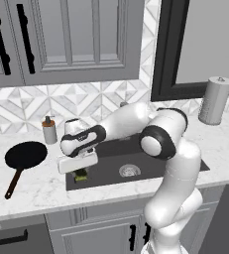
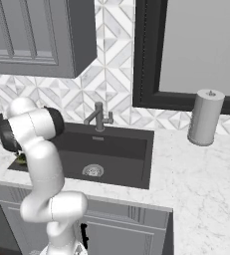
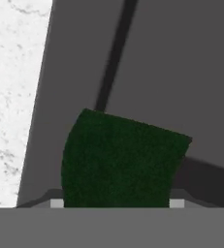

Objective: Pick the pan and sponge and place them into the sink. Then turn on the water.

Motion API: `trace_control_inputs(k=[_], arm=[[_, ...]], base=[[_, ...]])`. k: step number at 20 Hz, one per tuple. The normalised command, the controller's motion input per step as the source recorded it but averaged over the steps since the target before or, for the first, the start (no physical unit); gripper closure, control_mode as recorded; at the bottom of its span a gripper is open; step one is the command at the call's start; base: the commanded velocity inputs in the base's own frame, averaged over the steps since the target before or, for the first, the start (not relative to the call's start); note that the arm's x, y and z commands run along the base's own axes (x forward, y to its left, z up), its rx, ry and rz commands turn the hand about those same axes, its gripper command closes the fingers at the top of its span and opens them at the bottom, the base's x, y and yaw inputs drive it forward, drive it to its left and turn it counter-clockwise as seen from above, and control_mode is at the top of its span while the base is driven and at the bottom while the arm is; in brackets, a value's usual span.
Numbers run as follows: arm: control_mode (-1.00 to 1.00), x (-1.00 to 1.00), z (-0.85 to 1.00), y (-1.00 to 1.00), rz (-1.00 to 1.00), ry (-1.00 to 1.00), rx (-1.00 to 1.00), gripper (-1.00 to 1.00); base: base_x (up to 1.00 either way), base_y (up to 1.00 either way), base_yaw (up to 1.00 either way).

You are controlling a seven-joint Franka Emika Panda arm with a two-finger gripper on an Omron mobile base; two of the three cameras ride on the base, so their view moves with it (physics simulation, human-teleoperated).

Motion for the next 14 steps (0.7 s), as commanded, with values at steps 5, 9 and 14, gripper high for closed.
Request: trace_control_inputs(k=[5, 9, 14], arm=[[-1.00, 0.45, 0.00, -0.94, -0.09, 0.15, 0.00, 1.00], [-1.00, 0.42, -0.11, -0.37, -0.02, 0.04, 0.00, 1.00], [-1.00, 0.36, -0.43, 0.02, 0.00, 0.00, -0.06, 1.00]], base=[[0.00, 0.00, 0.00], [0.00, 0.00, 0.00], [0.00, 0.00, 0.00]])
